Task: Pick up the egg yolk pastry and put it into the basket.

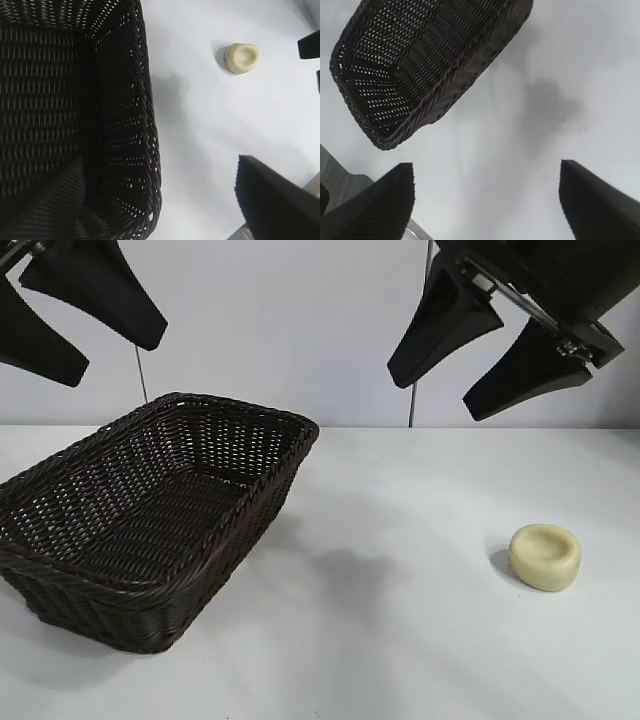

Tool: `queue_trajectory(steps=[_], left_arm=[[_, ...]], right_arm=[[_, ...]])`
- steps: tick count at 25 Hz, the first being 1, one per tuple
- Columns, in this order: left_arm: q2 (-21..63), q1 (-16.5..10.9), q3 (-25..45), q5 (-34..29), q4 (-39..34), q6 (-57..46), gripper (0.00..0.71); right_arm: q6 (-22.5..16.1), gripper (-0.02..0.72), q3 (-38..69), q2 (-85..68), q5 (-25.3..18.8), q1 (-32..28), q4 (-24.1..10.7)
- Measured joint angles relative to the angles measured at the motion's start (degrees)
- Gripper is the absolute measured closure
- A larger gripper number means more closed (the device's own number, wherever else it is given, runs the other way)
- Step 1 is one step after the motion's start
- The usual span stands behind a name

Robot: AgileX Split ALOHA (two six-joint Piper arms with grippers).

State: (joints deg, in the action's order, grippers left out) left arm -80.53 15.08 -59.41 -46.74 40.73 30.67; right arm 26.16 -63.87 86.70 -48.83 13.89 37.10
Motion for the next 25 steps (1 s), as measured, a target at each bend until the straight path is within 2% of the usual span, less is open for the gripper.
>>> queue_trajectory(steps=[12,21,25], left_arm=[[0.0,0.0,0.0,0.0,0.0,0.0,0.115],[0.0,0.0,0.0,4.9,0.0,0.0,0.115],[0.0,0.0,0.0,5.0,0.0,0.0,0.115]], right_arm=[[0.0,0.134,0.0,0.0,0.6,0.0,-0.1],[0.0,0.134,0.0,0.0,0.6,0.0,-0.1],[-0.5,0.134,0.0,0.0,0.6,0.0,-0.1]])
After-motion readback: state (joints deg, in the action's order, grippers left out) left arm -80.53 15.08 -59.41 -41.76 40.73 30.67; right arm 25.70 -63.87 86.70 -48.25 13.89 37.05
